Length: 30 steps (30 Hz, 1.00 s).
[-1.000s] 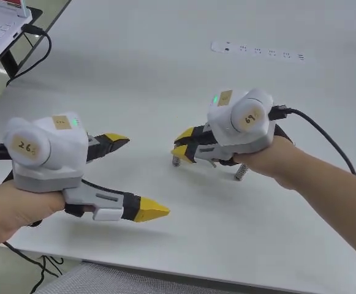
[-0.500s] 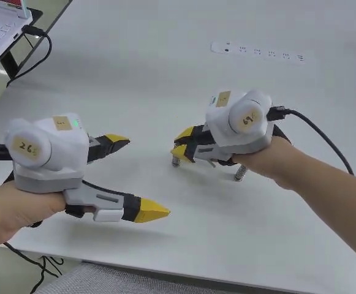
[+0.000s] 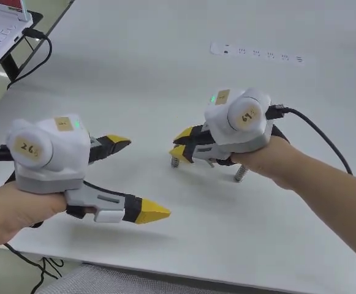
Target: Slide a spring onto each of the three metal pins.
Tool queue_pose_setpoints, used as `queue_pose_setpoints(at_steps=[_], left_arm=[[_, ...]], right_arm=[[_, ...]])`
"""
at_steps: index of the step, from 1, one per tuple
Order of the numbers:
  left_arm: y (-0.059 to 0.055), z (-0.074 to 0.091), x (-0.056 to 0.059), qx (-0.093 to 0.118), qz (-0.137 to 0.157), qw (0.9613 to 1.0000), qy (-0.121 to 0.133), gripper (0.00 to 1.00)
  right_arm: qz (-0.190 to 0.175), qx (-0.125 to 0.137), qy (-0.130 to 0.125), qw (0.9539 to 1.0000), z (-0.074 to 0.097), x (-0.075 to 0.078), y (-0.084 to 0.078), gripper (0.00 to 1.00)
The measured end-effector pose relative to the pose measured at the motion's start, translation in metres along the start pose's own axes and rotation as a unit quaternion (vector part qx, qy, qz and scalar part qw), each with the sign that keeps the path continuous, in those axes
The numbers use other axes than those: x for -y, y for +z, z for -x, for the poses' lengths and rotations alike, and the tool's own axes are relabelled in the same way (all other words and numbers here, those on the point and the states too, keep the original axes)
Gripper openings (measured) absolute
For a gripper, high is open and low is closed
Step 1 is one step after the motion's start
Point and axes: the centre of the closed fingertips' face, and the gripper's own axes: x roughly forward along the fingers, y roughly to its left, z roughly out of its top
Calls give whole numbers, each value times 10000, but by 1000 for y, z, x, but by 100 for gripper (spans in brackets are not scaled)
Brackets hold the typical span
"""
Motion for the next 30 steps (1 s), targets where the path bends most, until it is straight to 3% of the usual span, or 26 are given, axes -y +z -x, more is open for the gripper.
queue_pose_setpoints(at_steps=[14, 30], left_arm=[[6, -4, 0, -24, -48, 10000, -12, 94], [23, -10, 3, 4, -197, 9998, -23, 94]], right_arm=[[-52, 107, -40, 9999, 9, -1, 5, 16], [-53, 243, -158, 9996, 34, -2, 5, 27]])
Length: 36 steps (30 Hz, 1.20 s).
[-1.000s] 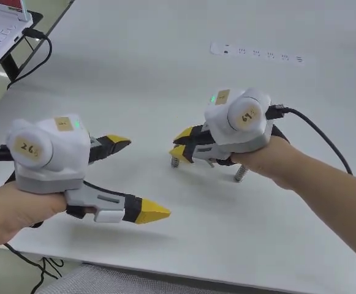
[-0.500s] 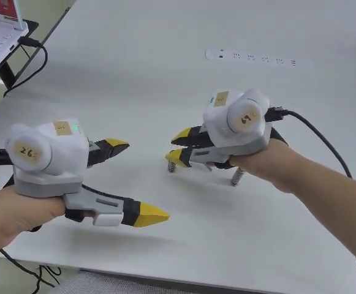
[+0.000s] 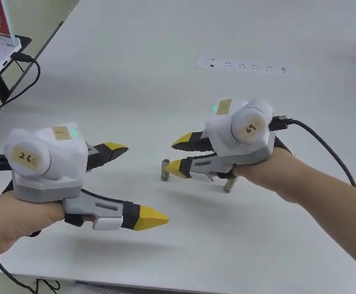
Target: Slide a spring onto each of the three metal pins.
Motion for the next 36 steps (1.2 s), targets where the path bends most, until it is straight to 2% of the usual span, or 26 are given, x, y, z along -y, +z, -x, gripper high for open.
queue_pose_setpoints(at_steps=[11, 21, 25, 36], left_arm=[[9, -5, 1, 48, -64, 10000, 7, 94], [16, -6, 1, 109, -94, 9999, 77, 95], [17, -5, 3, 126, -118, 9998, 99, 96], [16, 0, 12, 119, -124, 9998, 120, 97]], right_arm=[[-163, 119, -254, 9995, 35, 1, -13, 38], [-479, 285, -529, 9970, 71, 2, -28, 51], [-622, 345, -637, 9954, 90, 1, -38, 57], [-1088, 447, -1065, 9873, 138, 2, -69, 71]])
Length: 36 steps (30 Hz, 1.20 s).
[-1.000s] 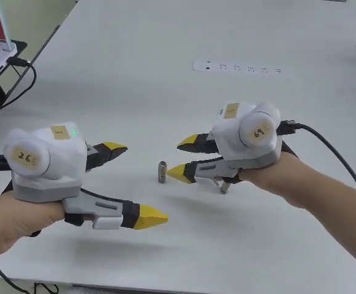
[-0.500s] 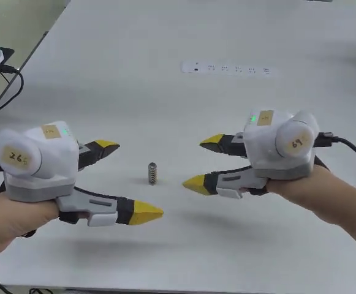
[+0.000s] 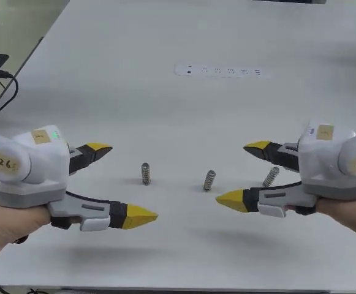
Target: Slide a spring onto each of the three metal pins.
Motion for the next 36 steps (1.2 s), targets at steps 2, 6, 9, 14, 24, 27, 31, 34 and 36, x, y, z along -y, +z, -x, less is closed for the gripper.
queue_pose_setpoints(at_steps=[2, 6, 9, 14, 24, 27, 31, 34, 36], left_arm=[[0, 1, 1, 10, -13, 10000, 20, 97], [0, 2, 4, 31, -45, 10000, 24, 98], [1, 2, 7, 36, -71, 10000, 27, 98], [5, 2, 8, 71, -97, 9999, 57, 98], [5, 11, 6, 77, -137, 9998, 124, 98], [2, 14, 2, 67, -106, 9998, 185, 98], [0, 18, -1, 52, -48, 9997, 244, 98], [0, 18, -2, 53, -25, 9996, 275, 98], [0, 18, -3, 70, 30, 9996, 290, 98]], right_arm=[[-15, 0, -42, 10000, 10, 1, -4, 73], [-58, -3, -218, 9997, 28, 8, -12, 76], [-117, 17, -365, 9993, 40, 17, -18, 78], [-202, -1, -527, 9984, 57, 29, -28, 79], [-418, -12, -640, 9971, 72, 36, -43, 84], [-494, -15, -678, 9965, 75, 38, -47, 84], [-643, -44, -738, 9952, 80, 42, -54, 84], [-692, -58, -767, 9946, 82, 44, -57, 83], [-716, -80, -743, 9946, 81, 43, -58, 83]])
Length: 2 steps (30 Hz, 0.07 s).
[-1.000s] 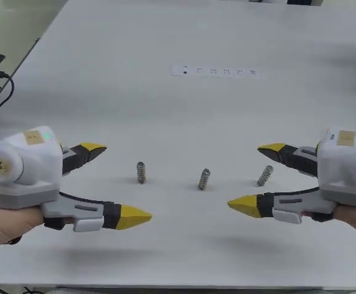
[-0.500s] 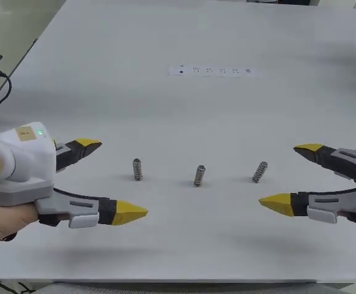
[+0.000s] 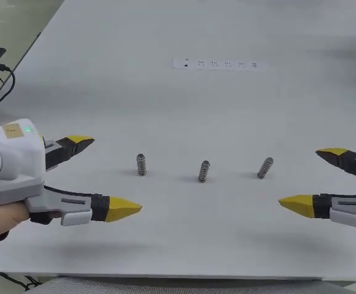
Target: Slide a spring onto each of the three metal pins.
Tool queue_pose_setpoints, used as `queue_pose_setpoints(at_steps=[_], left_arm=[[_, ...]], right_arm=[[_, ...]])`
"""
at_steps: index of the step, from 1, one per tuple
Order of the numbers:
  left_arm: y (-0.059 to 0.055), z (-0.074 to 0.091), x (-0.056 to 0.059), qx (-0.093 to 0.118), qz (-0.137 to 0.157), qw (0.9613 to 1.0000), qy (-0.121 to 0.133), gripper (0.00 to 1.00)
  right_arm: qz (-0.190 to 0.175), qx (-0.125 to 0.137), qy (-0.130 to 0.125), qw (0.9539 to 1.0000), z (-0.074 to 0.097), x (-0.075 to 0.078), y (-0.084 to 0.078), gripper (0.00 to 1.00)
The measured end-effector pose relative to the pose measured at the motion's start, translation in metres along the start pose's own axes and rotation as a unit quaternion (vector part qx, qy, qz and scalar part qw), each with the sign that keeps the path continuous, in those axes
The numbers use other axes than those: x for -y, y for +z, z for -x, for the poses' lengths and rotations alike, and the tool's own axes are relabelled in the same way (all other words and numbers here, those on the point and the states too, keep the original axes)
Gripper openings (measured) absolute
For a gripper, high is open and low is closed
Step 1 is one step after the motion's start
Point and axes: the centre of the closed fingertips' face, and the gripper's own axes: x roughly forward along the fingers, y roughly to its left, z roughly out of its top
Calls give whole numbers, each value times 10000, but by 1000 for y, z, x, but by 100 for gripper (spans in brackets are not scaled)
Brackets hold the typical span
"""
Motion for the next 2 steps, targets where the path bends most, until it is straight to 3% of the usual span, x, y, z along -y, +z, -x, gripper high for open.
queue_pose_setpoints(at_steps=[2], left_arm=[[-1, -1, 0, -10, 71, 10000, -14, 98]], right_arm=[[-9, -32, 49, 10000, -1, -2, -1, 83]])
